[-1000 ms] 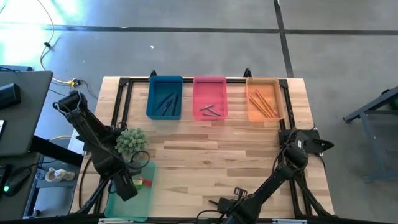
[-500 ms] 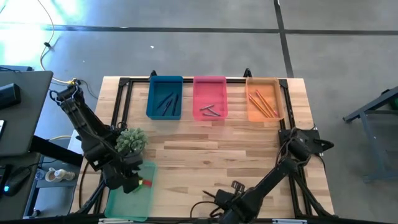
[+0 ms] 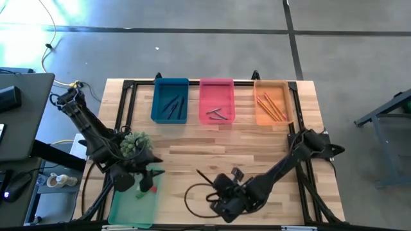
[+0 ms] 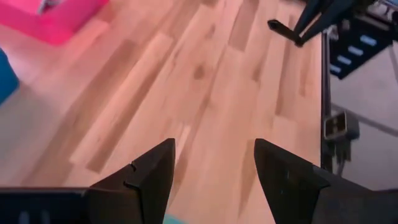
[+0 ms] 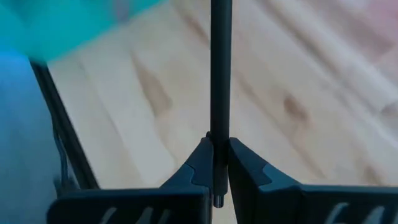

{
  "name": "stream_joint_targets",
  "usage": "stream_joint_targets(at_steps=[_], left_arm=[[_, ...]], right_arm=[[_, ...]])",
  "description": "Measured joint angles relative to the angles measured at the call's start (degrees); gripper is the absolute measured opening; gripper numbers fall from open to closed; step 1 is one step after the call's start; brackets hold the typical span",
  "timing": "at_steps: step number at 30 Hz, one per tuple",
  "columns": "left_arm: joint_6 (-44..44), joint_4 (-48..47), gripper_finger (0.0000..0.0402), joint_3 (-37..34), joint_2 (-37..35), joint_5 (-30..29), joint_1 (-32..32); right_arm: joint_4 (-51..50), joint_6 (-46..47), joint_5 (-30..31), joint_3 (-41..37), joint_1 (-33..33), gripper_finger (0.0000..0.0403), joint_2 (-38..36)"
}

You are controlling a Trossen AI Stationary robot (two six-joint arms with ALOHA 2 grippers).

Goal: Sort crayons/erasers/pens/pencils in bins
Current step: Put the black pen into the blue bin

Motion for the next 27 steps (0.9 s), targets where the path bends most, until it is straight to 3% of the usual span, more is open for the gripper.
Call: stream_joint_targets(at_steps=[7, 16, 21, 27], left_arm=[[4.92, 6.49, 0.0209, 0.00, 0.02, -2.96, 3.89], [17.50, 22.12, 0.0209, 0.00, 0.04, -5.00, 9.21], [26.56, 32.06, 0.0209, 0.00, 0.03, -1.26, 12.25], [27.60, 36.36, 0.0209, 0.00, 0.04, 1.93, 15.87]], right_arm=[[3.77, -5.20, 6.78, 0.04, -2.92, 0.0011, -3.09], [10.22, -16.54, 10.11, 0.09, -6.09, 0.0012, -5.67], [14.67, -22.54, 10.26, 0.09, -7.31, 0.0012, -6.12], [18.19, -27.93, 10.57, 0.11, -8.92, 0.0012, -6.12]])
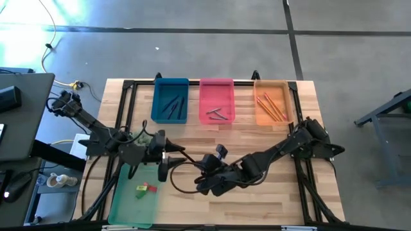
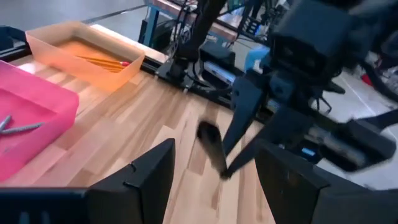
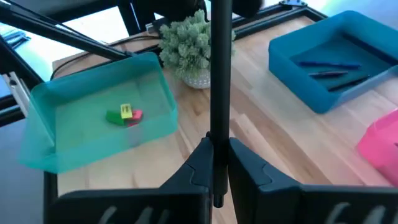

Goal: Sort crayons/erasers/pens/pencils in bins
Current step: Put the black pen into the blue bin

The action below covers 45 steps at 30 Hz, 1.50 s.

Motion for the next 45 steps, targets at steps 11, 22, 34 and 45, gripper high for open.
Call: stream_joint_targets(at_steps=[11, 22, 34, 45], left_arm=[[0.54, 2.10, 0.0176, 0.00, -0.01, 3.59, 5.11], [3.62, 2.59, 0.0026, 0.00, 0.00, 4.47, 8.77], [4.33, 3.95, 0.0054, -0.02, 0.04, 8.76, 13.04], [3.41, 4.29, 0.0104, 0.00, -0.04, 15.83, 17.13]], right_arm=[[0.30, -5.78, -1.13, 0.00, -2.56, 0.0012, -0.23], [-2.55, -11.17, -1.52, 0.02, -5.64, 0.0012, -3.63], [-3.67, -12.37, -5.83, 0.07, -8.15, 0.0012, -3.64], [-3.50, -12.79, -6.39, 0.07, -8.47, 0.0012, -3.52]])
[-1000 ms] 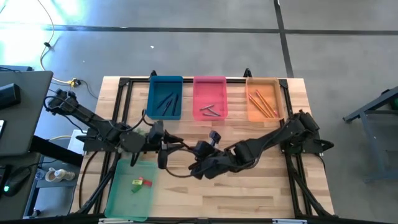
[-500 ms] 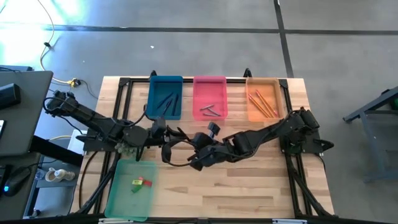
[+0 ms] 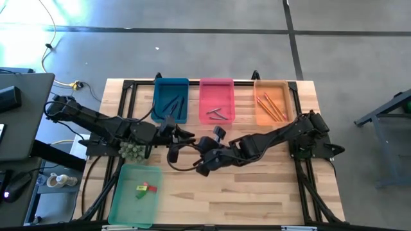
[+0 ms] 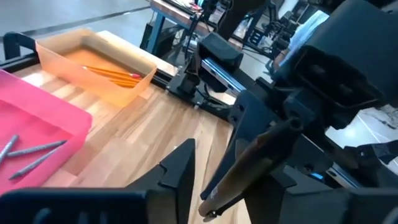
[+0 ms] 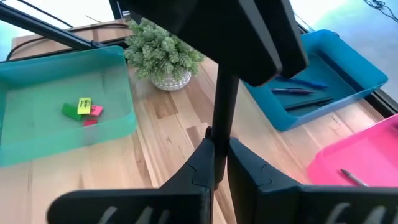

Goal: Sort crayons/erasers/pens/pencils in bins
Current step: Put the black pen into the blue bin

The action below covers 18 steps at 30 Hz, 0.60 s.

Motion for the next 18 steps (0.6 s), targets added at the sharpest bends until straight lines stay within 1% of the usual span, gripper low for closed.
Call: stream_joint_targets(at_steps=[3, 9, 11, 13, 15, 18], left_arm=[[0.96, -0.02, 0.0082, 0.00, 0.00, -0.24, 0.36], [2.58, -0.28, 0.0015, 0.00, 0.00, -0.86, 1.35], [2.60, -0.51, 0.0011, 0.00, 0.01, -1.70, 1.69], [2.95, -0.61, 0.0017, 0.00, 0.02, -2.07, 2.37], [2.99, -0.91, 0.0022, 0.00, 0.02, -2.05, 3.34], [3.01, -3.25, 0.0018, 0.00, 0.02, -2.21, 5.29]], right_arm=[[-0.39, 0.00, 0.36, 0.00, -0.28, 0.0012, 0.00], [-1.62, 0.32, -0.26, 0.00, -1.90, 0.0015, 0.00], [-1.92, 0.00, -0.64, 0.00, -2.53, 0.0021, 0.00], [-2.01, -1.19, -1.05, 0.00, -3.05, 0.0031, 0.00], [-2.12, -2.36, -1.14, 0.00, -3.69, 0.0047, 0.00], [-3.38, -3.62, -1.37, -0.04, -4.86, 0.0075, -0.15]])
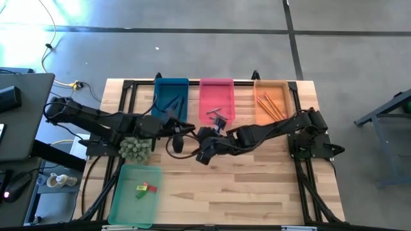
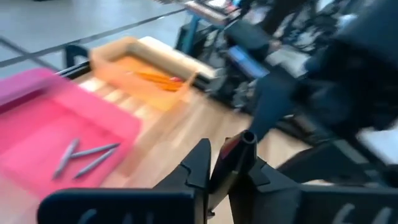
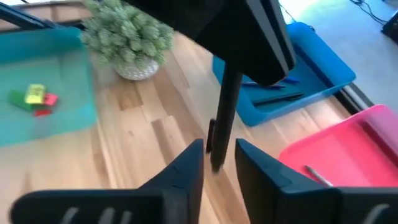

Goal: Sort crayons/erasers/pens/pencils in bins
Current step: Put the black pen into the blue bin

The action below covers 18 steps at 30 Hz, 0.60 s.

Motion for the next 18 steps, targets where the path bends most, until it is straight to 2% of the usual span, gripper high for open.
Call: stream_joint_targets(at_steps=[6, 11, 18], left_arm=[[0.94, -6.98, 0.0012, 0.00, 0.02, -0.60, 6.50], [1.12, -14.85, 0.0014, 0.00, 0.02, -0.12, 14.81], [1.63, -20.67, 0.0014, 0.00, 0.02, 6.36, 28.25]], right_arm=[[-3.27, -3.67, -0.40, -0.05, -2.49, 0.0118, -1.77], [-4.92, -7.72, -0.46, -0.05, -4.72, 0.0123, -2.95], [-6.72, -12.89, -4.12, -0.05, -8.43, 0.0124, -3.19]])
